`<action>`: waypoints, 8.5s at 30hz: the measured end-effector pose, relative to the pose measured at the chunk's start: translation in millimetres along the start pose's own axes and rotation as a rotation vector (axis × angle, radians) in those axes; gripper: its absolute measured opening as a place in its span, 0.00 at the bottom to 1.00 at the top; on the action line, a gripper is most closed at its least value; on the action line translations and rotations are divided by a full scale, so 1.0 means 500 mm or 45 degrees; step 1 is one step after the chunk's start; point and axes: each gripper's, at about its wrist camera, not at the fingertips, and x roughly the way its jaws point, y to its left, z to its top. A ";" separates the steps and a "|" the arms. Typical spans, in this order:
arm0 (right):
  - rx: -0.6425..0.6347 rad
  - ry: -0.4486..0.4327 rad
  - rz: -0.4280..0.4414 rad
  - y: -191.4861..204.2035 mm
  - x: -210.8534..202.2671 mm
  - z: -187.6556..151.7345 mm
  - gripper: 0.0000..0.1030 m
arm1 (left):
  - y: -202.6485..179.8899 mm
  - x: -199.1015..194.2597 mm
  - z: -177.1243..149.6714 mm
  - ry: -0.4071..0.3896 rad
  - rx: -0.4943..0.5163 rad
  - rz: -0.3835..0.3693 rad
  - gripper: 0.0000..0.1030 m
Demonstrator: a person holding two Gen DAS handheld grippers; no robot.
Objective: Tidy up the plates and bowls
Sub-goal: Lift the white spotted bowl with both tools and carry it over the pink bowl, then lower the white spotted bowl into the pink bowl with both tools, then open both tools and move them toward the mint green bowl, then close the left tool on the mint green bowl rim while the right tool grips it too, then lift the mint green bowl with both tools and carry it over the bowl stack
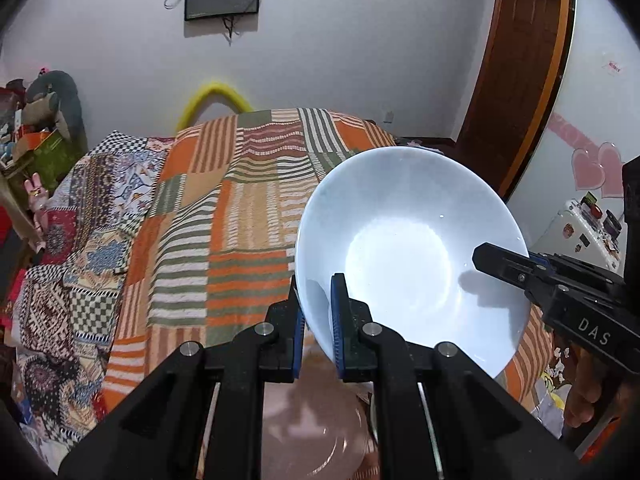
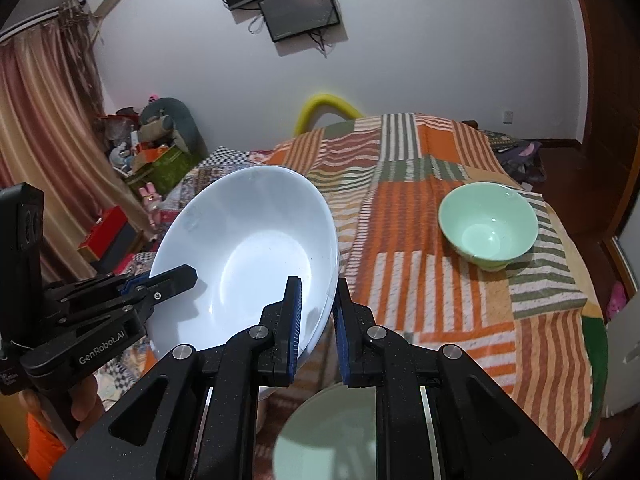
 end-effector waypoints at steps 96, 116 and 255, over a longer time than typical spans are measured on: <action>-0.141 0.335 0.011 0.138 0.137 -0.203 0.33 | 0.168 0.046 -0.253 0.339 -0.180 0.165 0.29; 0.024 -0.017 -0.206 -0.123 -0.063 -0.080 0.56 | -0.021 0.005 -0.030 0.022 -0.059 -0.003 0.62; -0.021 0.347 0.110 0.136 0.136 -0.204 0.13 | 0.205 0.058 -0.264 0.395 -0.364 0.045 0.11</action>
